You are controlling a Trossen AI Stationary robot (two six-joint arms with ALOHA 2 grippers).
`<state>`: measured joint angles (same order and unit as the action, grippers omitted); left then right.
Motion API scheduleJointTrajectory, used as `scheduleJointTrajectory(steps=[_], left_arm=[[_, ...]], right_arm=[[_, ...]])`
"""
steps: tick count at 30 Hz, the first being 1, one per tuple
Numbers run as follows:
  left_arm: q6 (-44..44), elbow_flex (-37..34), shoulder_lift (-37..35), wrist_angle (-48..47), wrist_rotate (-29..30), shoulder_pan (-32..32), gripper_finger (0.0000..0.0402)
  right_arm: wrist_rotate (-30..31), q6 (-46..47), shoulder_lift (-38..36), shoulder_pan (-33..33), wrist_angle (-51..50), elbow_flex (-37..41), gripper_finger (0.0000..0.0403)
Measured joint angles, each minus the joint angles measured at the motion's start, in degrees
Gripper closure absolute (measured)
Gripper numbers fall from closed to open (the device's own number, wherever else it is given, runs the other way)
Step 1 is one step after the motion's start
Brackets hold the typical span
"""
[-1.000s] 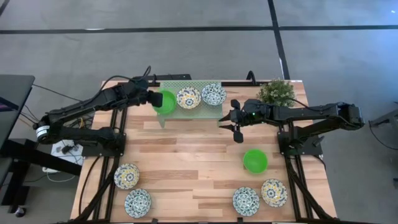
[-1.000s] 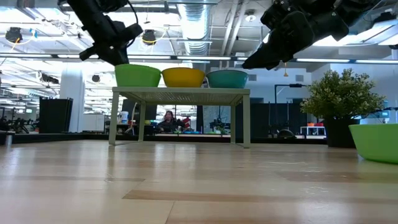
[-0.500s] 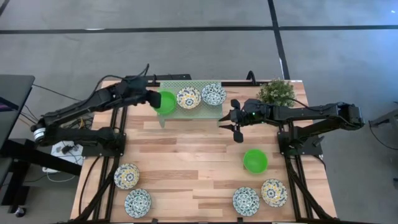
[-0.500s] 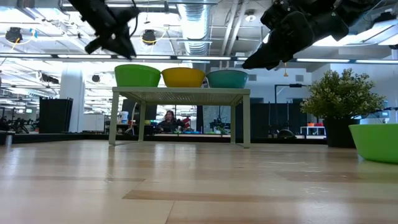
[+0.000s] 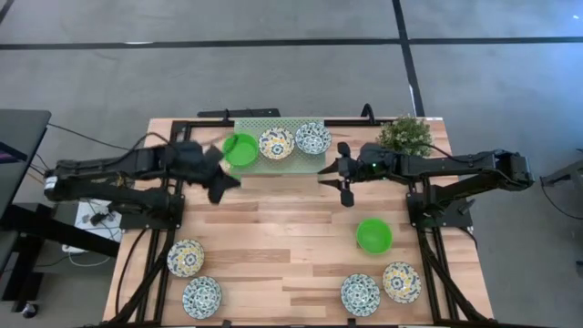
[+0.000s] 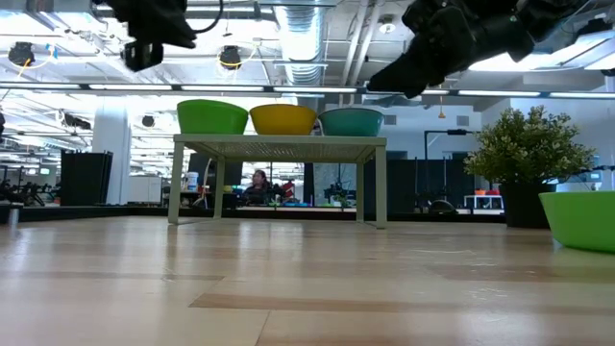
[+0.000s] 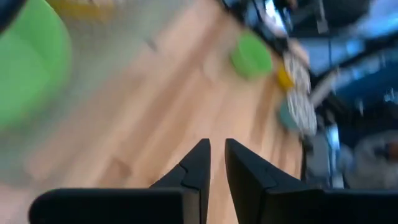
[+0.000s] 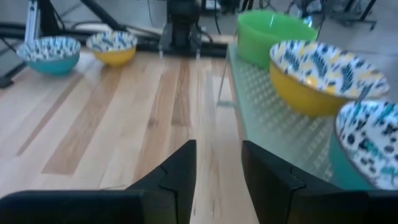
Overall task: Pick & Place Mini bowls
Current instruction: Stack the right yellow patterned bowl on the yellow patterned bowl on the shelf
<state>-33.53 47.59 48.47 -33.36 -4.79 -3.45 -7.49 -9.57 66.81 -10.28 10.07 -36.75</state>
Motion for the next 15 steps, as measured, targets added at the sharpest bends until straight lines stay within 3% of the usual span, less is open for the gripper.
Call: scheduleJointTrajectory(steps=[8,15], left_arm=[[0.1,-6.2,3.3,1.5,-1.4,12.9,0.0348],[2.6,-8.4,9.4,4.4,-0.7,16.6,0.0338]], right_arm=[[0.0,0.0,0.0,0.2,-1.2,0.0,0.0280],[-0.2,5.6,-0.2,2.9,-3.5,0.0,0.0280]])
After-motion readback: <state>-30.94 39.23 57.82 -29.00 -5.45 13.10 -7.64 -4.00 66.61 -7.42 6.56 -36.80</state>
